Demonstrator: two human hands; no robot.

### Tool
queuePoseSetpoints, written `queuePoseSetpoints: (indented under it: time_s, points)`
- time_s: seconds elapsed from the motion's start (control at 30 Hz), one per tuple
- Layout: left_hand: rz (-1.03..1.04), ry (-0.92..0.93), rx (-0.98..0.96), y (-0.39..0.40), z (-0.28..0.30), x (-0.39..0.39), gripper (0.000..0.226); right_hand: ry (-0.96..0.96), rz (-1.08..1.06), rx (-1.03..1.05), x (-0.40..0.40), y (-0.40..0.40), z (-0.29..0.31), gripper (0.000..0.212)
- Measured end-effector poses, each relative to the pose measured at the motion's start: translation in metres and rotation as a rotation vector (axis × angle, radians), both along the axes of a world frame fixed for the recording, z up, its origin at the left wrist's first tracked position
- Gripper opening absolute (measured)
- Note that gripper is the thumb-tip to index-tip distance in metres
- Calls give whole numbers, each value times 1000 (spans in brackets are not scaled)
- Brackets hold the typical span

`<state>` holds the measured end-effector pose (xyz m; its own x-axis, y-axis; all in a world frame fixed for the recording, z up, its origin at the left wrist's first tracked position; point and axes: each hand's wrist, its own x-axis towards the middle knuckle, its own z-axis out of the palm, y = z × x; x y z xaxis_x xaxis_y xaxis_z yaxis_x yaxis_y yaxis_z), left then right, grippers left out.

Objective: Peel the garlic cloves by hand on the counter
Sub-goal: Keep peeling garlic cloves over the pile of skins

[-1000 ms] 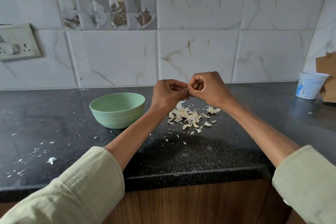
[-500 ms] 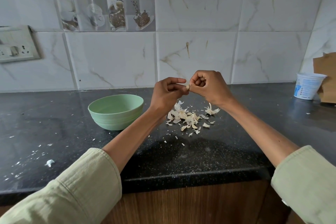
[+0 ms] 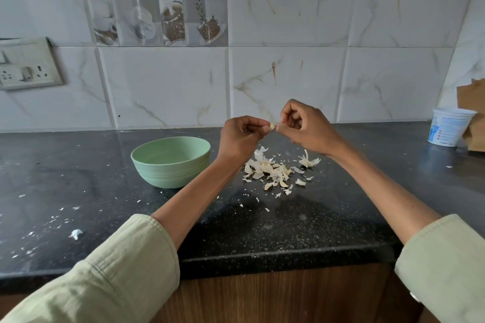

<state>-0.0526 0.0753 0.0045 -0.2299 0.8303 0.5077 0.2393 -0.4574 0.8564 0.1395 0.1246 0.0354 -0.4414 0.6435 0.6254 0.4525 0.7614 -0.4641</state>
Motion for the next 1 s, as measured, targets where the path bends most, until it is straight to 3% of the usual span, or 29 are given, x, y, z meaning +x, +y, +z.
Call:
queuePoseSetpoints:
  time_s: [0.1,0.27,0.4,0.57,0.7,0.87,1.0]
  points:
    - [59,66,14,3,-1,-1,8,15,66,-108,-1,-1,2,13]
    - [81,132,26,0,-1,1,15,-71,78,-33,-8,-6,-3,19]
    - [44,91,-30,-1,0,2,12,-11,74,49,-11,-10,-2,17]
    - [-128,63,-188,-7,1,6,42,27,106,120,-11,-12,0,16]
    - [-95,85,-148,-7,1,7,41,35,139,137,-12,-10,0,15]
    - [-83,51,-34,-11,4,8,37,117,225,2,-12,-4,1,14]
    - [-103,86,25,-15,7,8,38,204,331,-245,-9,-1,1,17]
